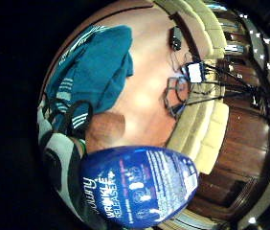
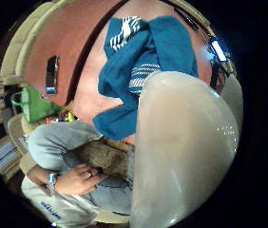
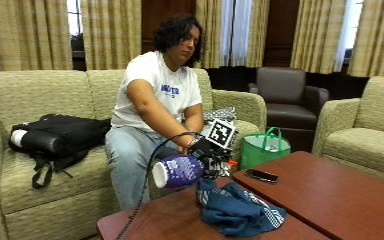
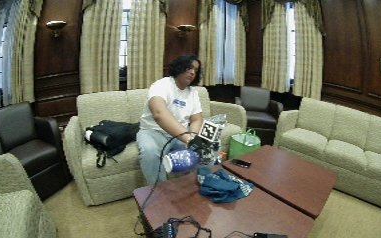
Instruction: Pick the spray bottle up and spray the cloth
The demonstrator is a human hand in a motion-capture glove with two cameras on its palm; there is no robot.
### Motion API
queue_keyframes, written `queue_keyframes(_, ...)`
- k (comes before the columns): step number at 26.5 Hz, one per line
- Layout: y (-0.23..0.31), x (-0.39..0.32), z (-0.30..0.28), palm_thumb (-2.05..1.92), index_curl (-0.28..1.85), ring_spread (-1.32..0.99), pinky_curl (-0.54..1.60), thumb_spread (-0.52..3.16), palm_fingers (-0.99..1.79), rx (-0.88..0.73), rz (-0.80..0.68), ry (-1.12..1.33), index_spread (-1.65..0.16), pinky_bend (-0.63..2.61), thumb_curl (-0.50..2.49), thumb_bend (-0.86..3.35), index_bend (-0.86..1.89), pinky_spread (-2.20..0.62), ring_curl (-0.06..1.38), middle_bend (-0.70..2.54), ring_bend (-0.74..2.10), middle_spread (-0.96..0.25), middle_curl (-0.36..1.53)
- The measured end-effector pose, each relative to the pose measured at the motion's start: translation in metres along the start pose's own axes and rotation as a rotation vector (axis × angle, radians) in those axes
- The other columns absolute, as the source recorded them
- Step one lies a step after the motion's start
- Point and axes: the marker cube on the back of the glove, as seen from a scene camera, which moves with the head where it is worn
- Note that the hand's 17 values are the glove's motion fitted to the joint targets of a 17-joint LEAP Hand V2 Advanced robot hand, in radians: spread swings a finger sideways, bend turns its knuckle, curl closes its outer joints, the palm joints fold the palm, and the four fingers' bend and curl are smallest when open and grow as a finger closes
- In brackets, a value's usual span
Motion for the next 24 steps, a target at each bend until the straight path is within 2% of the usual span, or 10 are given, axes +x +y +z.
queue_keyframes(8, -0.014, -0.057, 0.039, 0.9, 0.59, -0.23, 0.39, 0.41, 1.39, -0.141, -0.111, 0.175, -0.27, 0.41, 0.84, -0.03, 0.38, -0.31, 0.46, 0.67, 0.67, -0.2, 0.53)
queue_keyframes(12, -0.01, -0.074, 0.045, 0.89, 0.59, -0.23, 0.39, 0.41, 1.39, -0.186, -0.268, 0.117, -0.27, 0.41, 0.84, -0.03, 0.38, -0.31, 0.46, 0.67, 0.67, -0.2, 0.53)
queue_keyframes(21, -0.017, -0.051, 0.04, 0.89, 0.6, -0.22, 0.39, 0.41, 1.39, -0.14, -0.133, 0.251, -0.27, 0.41, 0.85, -0.03, 0.37, -0.31, 0.46, 0.67, 0.67, -0.2, 0.53)
queue_keyframes(24, -0.012, -0.051, 0.021, 0.89, 0.6, -0.23, 0.39, 0.41, 1.39, -0.106, -0.188, 0.15, -0.27, 0.41, 0.85, -0.03, 0.37, -0.31, 0.46, 0.67, 0.67, -0.2, 0.53)
